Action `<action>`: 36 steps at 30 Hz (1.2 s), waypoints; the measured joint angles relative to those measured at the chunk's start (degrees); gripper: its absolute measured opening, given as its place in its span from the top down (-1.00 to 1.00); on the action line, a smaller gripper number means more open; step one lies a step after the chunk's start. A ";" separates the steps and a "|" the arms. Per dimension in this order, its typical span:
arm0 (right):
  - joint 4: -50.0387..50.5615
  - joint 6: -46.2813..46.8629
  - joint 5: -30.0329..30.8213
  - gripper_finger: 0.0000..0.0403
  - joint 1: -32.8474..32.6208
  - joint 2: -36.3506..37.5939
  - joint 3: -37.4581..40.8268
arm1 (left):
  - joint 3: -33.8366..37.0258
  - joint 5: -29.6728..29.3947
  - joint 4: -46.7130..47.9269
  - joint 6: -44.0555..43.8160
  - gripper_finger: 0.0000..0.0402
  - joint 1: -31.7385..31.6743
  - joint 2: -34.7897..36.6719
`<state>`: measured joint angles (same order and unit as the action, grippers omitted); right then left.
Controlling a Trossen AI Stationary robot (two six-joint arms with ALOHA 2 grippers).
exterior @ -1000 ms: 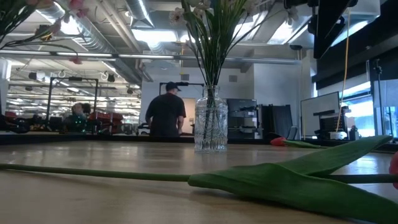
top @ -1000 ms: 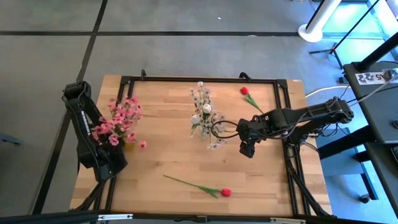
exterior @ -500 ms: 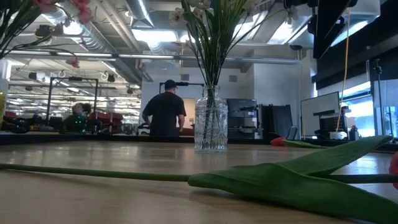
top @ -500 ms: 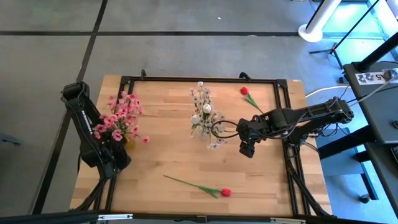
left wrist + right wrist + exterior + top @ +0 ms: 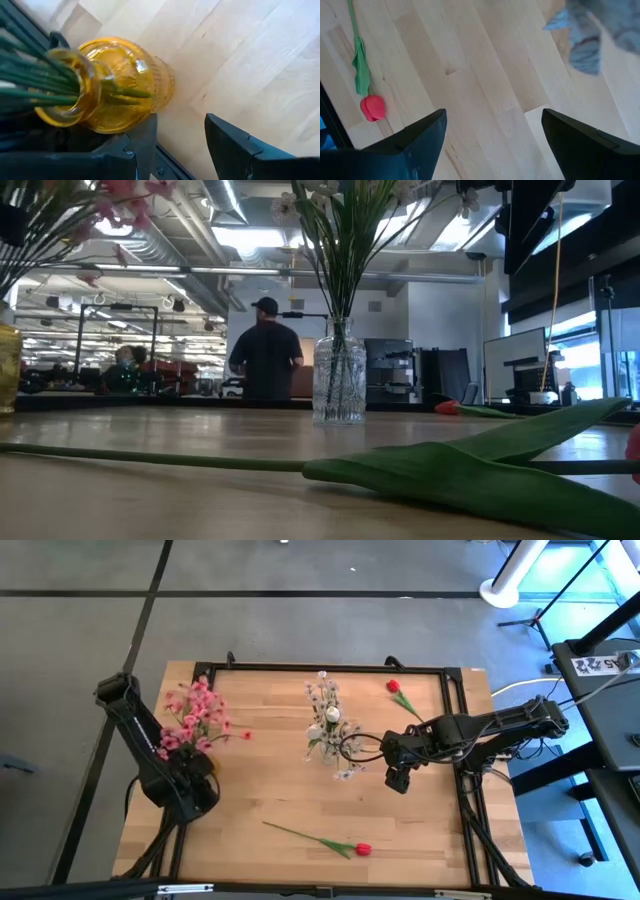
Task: Sort flowers into vase by color
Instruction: Adjust the yellow vase
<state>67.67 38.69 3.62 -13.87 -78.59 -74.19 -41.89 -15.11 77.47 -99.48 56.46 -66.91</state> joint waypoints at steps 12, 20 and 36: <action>0.11 -0.01 -0.13 -0.62 0.00 0.00 0.00 | 0.19 -4.08 0.64 16.63 0.20 -10.12 -0.16; 0.18 -0.01 -0.17 -0.62 0.00 0.00 0.00 | 0.17 1.57 -3.23 25.92 0.20 -13.65 -0.14; 0.18 -0.97 1.42 -0.62 0.00 0.00 0.00 | 0.13 13.11 -3.23 43.55 0.20 -22.95 -5.61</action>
<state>67.85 37.72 5.04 -13.87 -78.59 -74.19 -41.76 -2.00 74.24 -55.93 33.51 -72.51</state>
